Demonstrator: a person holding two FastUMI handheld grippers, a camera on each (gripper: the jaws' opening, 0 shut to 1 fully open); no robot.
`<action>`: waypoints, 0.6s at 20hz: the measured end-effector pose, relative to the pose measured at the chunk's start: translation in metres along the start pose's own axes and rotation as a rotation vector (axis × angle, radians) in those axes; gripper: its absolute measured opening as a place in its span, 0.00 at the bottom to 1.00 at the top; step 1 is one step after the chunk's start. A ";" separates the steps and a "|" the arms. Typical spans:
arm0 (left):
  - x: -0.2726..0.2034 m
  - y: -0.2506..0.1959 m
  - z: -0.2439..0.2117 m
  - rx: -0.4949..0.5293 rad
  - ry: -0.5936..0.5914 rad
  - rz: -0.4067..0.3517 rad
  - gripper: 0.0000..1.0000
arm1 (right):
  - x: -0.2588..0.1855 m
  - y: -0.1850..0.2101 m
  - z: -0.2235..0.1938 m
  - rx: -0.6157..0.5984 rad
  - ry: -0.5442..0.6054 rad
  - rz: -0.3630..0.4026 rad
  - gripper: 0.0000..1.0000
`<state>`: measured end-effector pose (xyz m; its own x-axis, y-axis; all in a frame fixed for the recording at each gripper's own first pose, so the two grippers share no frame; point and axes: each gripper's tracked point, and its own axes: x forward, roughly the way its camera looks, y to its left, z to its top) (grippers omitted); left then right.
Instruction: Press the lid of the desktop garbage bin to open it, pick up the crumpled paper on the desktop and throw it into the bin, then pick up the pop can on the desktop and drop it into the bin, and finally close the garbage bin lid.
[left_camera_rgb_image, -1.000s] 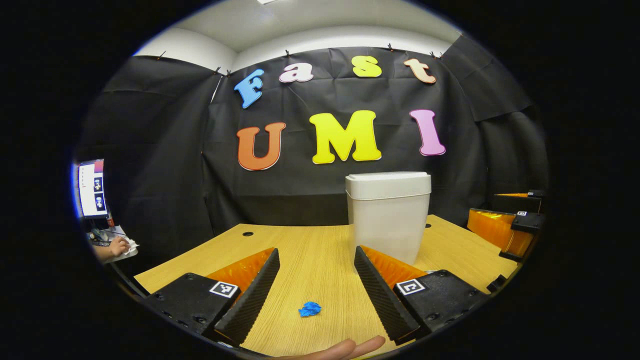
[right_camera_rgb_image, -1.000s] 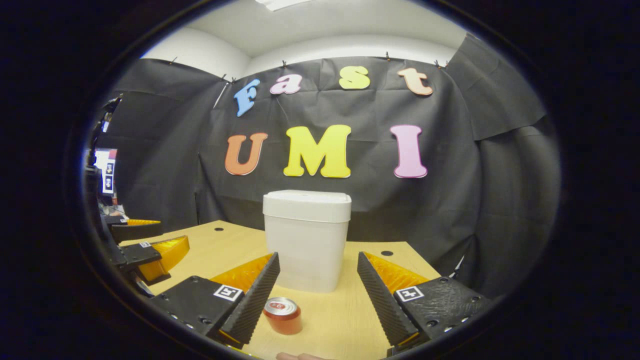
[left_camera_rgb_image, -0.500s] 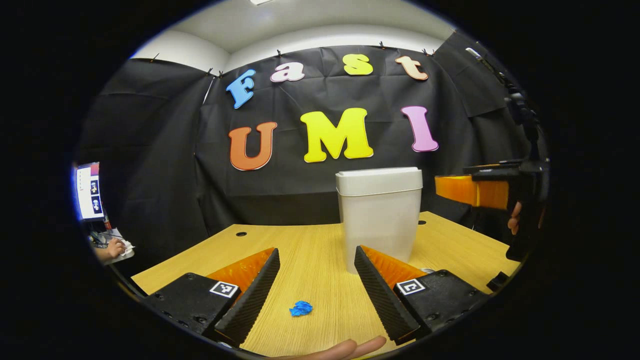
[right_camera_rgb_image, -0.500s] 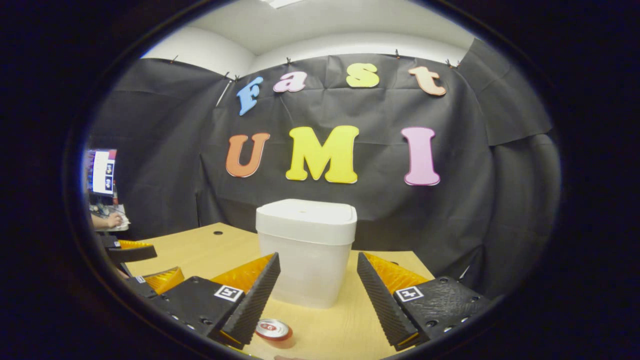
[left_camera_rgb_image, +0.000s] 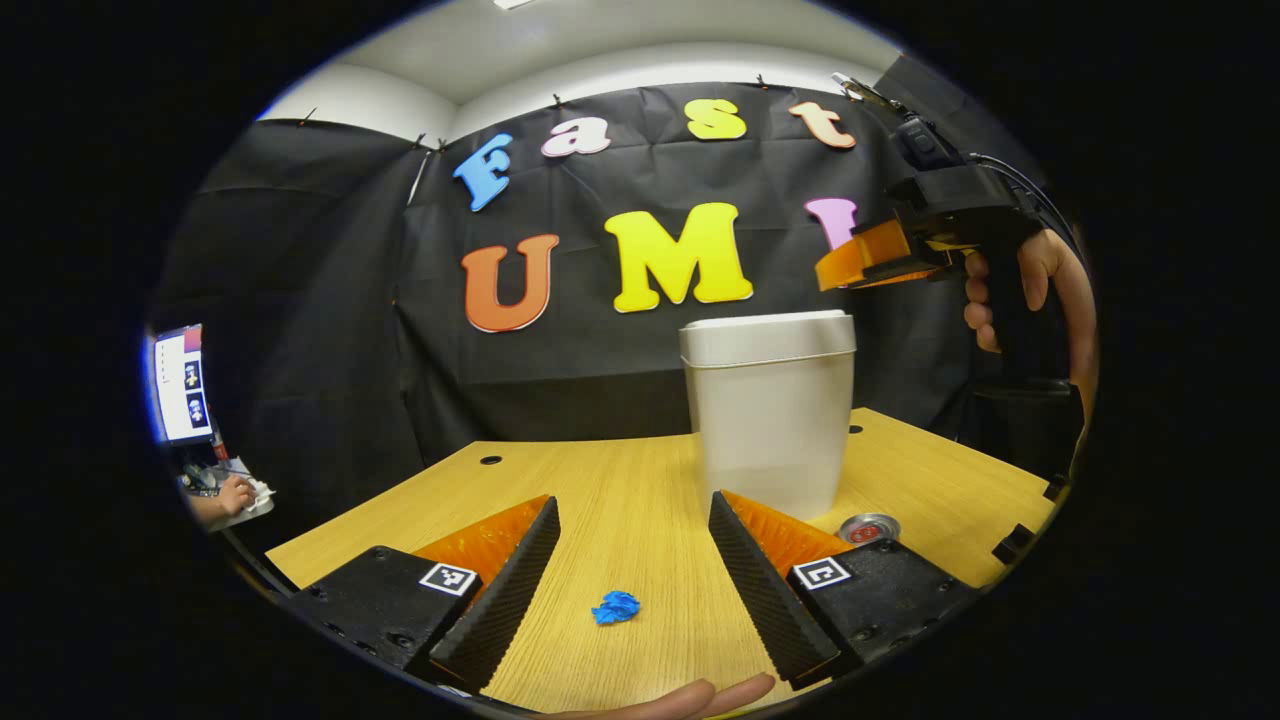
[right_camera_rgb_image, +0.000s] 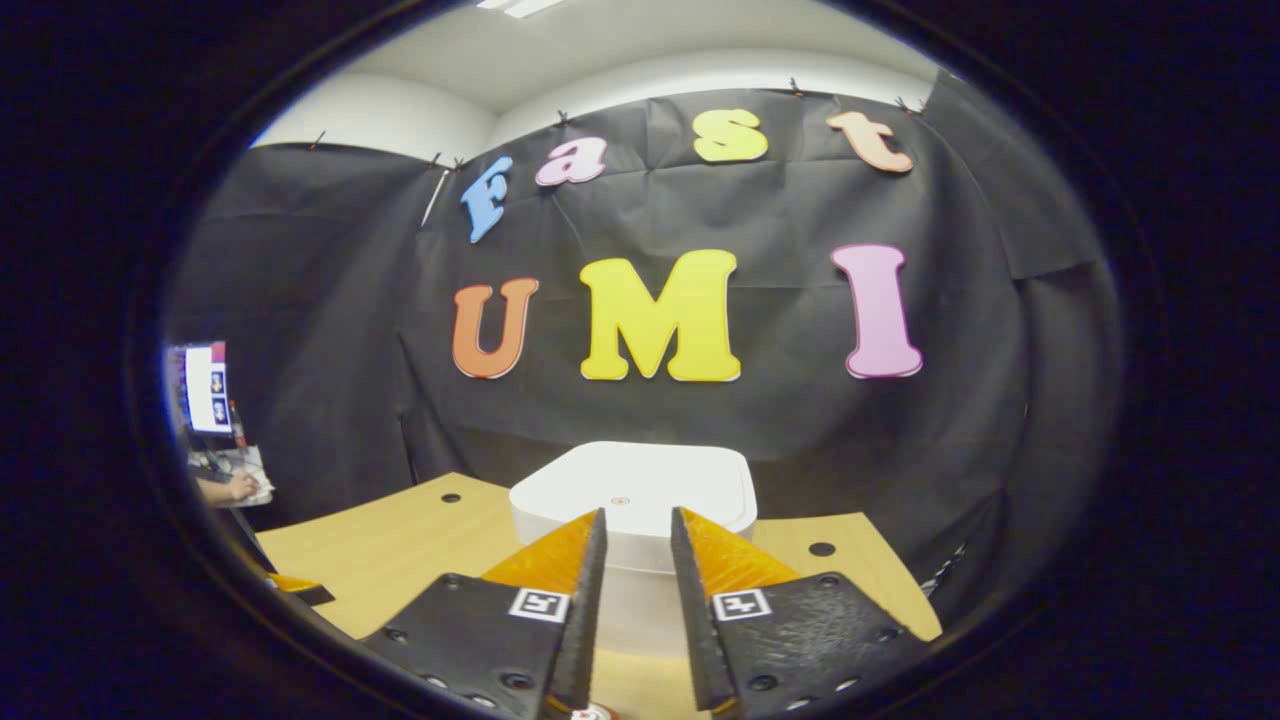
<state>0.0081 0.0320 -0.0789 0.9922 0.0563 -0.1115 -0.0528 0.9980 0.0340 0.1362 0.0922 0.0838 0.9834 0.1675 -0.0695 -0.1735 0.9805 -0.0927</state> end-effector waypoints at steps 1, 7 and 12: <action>0.000 0.005 0.000 -0.011 0.004 0.008 0.99 | 0.005 0.006 0.002 0.005 0.000 0.012 0.18; 0.001 0.016 -0.004 -0.010 -0.001 0.024 0.99 | 0.045 0.027 -0.003 0.056 0.086 0.045 0.00; 0.004 0.010 -0.020 -0.013 0.020 -0.014 0.99 | 0.079 0.009 -0.012 0.086 0.139 -0.037 0.00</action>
<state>0.0089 0.0432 -0.0987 0.9903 0.0425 -0.1319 -0.0403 0.9990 0.0195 0.2117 0.1131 0.0658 0.9713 0.1212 -0.2047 -0.1264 0.9919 -0.0125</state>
